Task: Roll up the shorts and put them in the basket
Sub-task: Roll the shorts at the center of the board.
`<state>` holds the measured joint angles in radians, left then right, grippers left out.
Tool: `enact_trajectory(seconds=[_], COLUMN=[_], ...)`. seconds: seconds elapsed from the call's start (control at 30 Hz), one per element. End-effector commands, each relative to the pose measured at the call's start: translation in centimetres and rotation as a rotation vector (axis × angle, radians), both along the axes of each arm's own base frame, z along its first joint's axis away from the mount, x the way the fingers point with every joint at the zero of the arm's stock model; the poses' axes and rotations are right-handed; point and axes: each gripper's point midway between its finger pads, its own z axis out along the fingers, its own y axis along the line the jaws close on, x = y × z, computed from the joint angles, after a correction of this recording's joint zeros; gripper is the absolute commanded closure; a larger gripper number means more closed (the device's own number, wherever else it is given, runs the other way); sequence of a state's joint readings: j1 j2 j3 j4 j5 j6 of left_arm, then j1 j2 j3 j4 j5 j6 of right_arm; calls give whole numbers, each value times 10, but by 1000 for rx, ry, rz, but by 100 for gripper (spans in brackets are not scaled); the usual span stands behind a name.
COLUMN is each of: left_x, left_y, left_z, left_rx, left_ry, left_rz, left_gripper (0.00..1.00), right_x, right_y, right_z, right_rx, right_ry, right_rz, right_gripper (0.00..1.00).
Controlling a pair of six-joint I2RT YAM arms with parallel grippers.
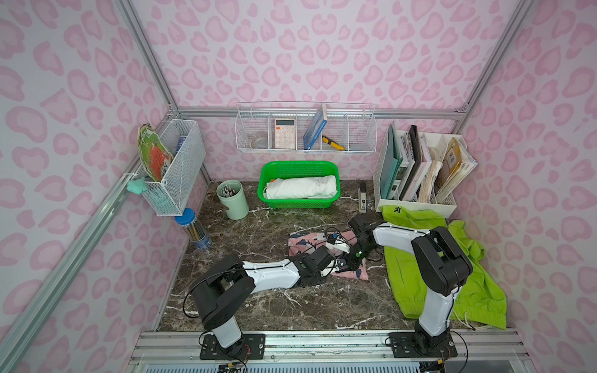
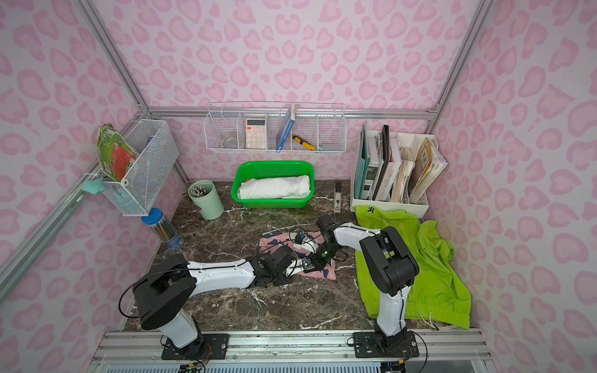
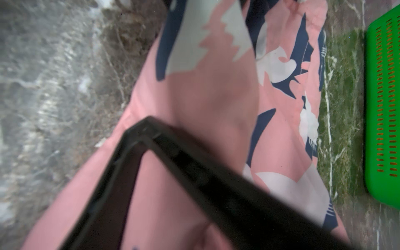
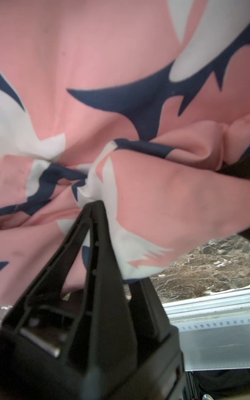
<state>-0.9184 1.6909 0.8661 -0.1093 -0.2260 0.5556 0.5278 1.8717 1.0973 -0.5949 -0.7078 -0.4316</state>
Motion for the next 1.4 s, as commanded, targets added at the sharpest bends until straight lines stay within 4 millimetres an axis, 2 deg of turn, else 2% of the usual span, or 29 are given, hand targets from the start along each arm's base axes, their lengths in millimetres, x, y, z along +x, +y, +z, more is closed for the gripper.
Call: enact_trajectory(seconds=[0.0, 0.03, 0.1, 0.27, 0.33, 0.37, 0.4, 0.63, 0.83, 0.97, 1.17, 1.37], left_x=[-1, -2, -3, -7, -8, -8, -8, -14, -21, -26, -28, -34], left_y=[5, 5, 6, 5, 5, 5, 5, 5, 8, 9, 11, 8], left_z=[-5, -6, -8, -10, -8, -7, -6, 1, 11, 17, 20, 21], left_rx=[2, 7, 13, 3, -4, -7, -14, -37, -65, -86, -93, -116], left_ry=[49, 64, 88, 141, 161, 169, 177, 265, 357, 437, 523, 625], left_rz=[41, 46, 55, 63, 66, 70, 71, 91, 112, 122, 146, 154], left_gripper=[98, 100, 100, 100, 100, 100, 100, 100, 100, 100, 100, 100], right_x=[6, 11, 19, 46, 64, 70, 76, 105, 107, 101, 75, 54], right_y=[2, 2, 1, -13, -24, -28, -34, -80, -103, -108, -103, -94], right_z=[9, 13, 20, 41, 56, 62, 70, 118, 141, 158, 179, 186], right_rx=[18, 22, 28, 19, 17, 16, 17, -16, -13, 28, 146, 171], right_ry=[-59, -94, -145, -308, -401, -436, -477, -742, -905, -1013, -1169, -1282], right_rz=[-19, -33, -56, -156, -237, -268, -305, -553, -659, -656, -571, -472], right_gripper=[56, 46, 37, 33, 30, 10, 0, 0, 0, 0, 2, 2])
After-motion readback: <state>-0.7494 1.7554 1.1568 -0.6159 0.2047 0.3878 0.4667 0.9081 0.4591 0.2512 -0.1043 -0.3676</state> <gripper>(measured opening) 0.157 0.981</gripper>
